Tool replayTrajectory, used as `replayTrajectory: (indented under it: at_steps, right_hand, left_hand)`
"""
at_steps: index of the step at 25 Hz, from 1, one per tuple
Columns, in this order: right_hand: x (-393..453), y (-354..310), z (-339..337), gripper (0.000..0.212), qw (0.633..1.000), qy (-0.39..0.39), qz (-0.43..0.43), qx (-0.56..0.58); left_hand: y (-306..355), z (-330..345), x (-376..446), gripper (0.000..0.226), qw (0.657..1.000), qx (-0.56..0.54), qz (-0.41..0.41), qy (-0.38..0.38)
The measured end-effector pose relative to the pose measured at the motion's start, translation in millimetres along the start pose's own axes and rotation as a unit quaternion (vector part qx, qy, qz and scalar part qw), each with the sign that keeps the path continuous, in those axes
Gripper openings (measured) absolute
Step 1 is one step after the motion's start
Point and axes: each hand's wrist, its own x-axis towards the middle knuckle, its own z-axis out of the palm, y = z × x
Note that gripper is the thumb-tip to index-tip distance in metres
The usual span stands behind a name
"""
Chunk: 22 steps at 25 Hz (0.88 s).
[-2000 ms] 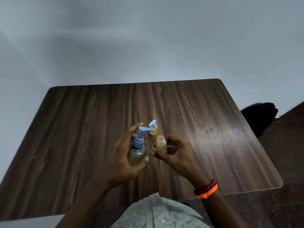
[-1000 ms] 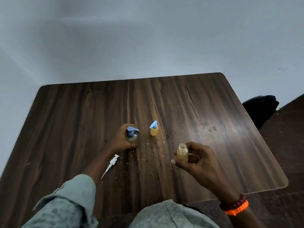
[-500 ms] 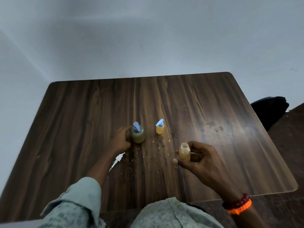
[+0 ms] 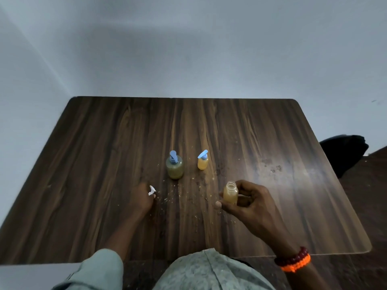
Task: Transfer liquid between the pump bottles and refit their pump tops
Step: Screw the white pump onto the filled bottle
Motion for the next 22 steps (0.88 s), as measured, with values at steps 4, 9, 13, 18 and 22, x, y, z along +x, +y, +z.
replayTrajectory:
  at_steps: [4, 9, 13, 18, 22]
  right_hand:
    - [3, 1, -5, 0.027, 1.000, -0.002, -0.010, -0.009]
    - [8, 6, -6, 0.032, 0.999, -0.036, -0.011, 0.000]
    - [8, 7, -4, 0.033, 0.999, -0.039, -0.014, -0.002]
    - [7, 10, -7, 0.038, 0.999, -0.043, -0.012, -0.014]
    - [6, 9, -8, 0.041, 0.999, -0.037, -0.016, -0.019]
  left_hand:
    - [69, -41, -54, 0.015, 0.986, -0.156, 0.022, 0.043]
    - [199, -88, -128, 0.022, 0.884, -0.433, 0.166, 0.065]
    - [233, -83, -143, 0.022, 0.862, -0.449, 0.228, 0.052]
    - [236, -68, -140, 0.027, 0.867, -0.429, 0.248, 0.047]
    - [233, -60, -136, 0.029, 0.874, -0.407, 0.264, 0.018]
